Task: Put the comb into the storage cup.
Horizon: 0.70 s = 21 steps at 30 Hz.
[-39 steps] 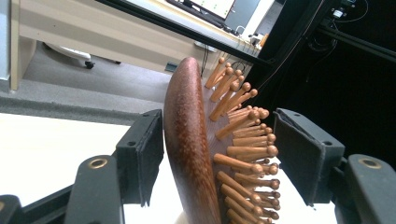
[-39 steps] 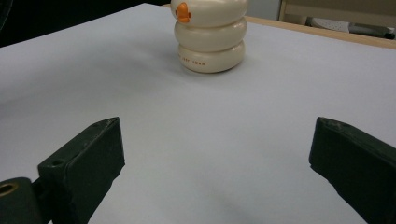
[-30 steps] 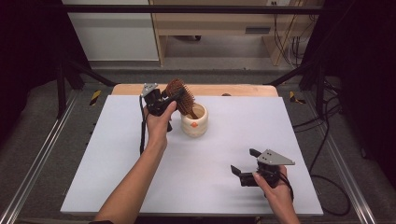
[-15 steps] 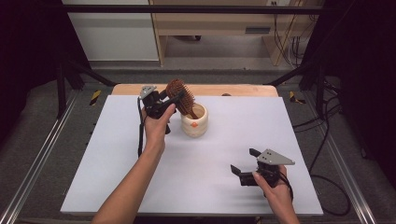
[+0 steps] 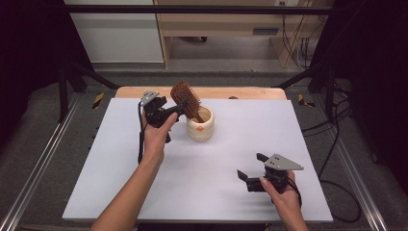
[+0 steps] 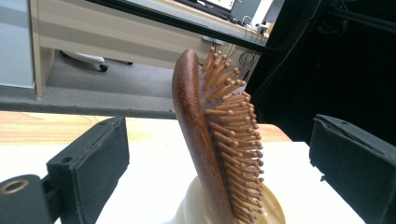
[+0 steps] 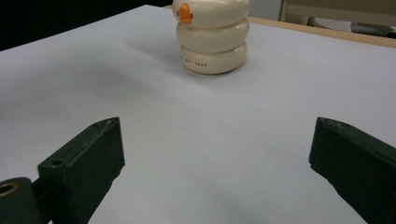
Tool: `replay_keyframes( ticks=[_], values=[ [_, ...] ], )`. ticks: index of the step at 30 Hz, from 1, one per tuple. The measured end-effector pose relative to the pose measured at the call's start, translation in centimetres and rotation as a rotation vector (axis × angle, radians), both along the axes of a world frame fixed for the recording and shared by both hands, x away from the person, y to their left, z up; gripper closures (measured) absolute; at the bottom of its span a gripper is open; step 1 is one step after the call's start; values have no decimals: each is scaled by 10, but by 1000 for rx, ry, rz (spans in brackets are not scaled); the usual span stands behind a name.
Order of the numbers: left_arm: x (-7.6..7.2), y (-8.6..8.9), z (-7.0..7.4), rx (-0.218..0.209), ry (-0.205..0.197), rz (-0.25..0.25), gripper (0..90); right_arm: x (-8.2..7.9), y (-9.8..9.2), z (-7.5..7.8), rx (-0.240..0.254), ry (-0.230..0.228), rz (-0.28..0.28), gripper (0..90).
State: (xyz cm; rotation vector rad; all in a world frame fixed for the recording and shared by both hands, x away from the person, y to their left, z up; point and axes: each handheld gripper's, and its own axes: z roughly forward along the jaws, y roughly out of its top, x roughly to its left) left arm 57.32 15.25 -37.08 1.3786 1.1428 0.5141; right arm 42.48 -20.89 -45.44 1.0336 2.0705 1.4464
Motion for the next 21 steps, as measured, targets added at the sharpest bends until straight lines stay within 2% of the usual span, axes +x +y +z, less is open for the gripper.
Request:
replay_keyframes(
  ticks=[6, 10, 21],
  values=[
    [-15, 8, 6, 18, -22, -4, 47, 0, -2, 0, -2, -4, -8, 37],
    [-25, 12, 9, 87, -56, -13, 45, -1, -4, 0, -5, -6, -15, 37],
    [-40, 19, 8, 108, -81, -20, 41, -1, -6, 2, -14, -17, -18, 37]
  ],
)
